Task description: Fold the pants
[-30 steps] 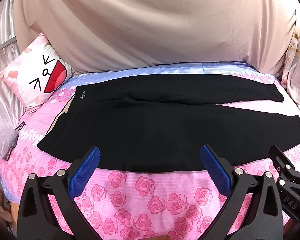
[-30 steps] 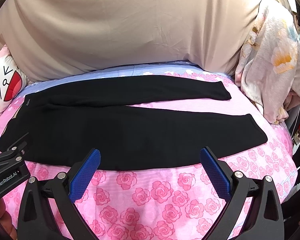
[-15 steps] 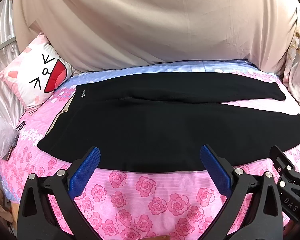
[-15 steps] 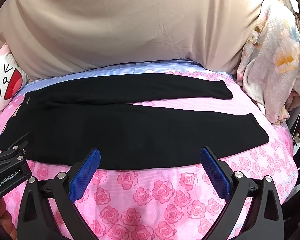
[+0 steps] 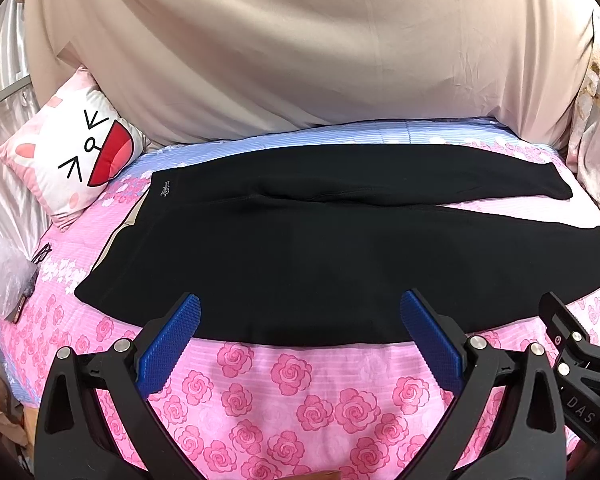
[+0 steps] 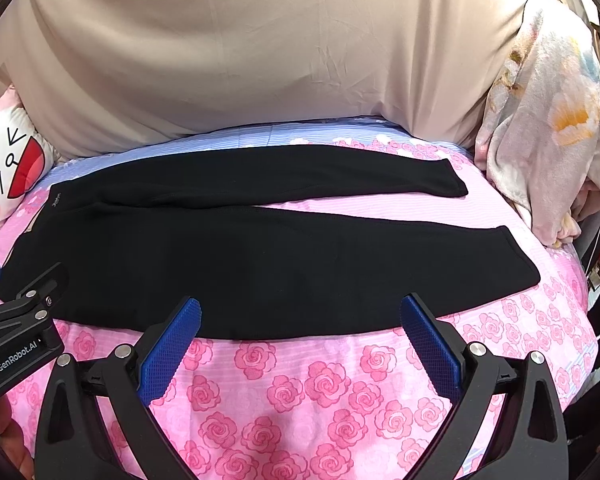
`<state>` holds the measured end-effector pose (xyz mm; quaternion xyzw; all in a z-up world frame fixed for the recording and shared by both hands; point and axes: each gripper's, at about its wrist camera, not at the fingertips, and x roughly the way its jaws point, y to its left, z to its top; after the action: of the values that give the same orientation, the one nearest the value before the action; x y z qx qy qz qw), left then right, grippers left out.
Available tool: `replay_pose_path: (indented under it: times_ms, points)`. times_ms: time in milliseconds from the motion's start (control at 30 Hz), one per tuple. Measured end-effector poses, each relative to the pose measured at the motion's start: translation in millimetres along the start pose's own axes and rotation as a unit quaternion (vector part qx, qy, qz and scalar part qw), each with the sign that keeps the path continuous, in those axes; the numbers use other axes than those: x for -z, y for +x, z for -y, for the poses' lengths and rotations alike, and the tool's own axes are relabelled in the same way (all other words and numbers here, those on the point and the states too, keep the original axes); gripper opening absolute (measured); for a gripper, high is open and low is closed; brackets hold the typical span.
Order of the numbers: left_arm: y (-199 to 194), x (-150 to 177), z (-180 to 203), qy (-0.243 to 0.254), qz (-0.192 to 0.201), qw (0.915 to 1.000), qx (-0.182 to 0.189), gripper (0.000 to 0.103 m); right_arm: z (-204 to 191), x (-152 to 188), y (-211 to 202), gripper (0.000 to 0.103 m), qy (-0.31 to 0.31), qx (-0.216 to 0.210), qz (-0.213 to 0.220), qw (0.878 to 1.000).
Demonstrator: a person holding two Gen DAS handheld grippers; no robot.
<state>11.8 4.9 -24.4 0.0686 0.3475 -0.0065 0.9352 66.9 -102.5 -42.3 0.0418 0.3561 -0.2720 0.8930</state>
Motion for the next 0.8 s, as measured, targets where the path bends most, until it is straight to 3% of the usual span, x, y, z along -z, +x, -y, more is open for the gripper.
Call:
replay_pose_path:
  times_ms: [800]
  points:
    - [0.4, -4.1, 6.1, 0.005, -0.003, 1.0, -0.004, 0.098, -2.1, -2.4, 4.1, 0.098, -0.009, -0.012, -0.003, 1.0]
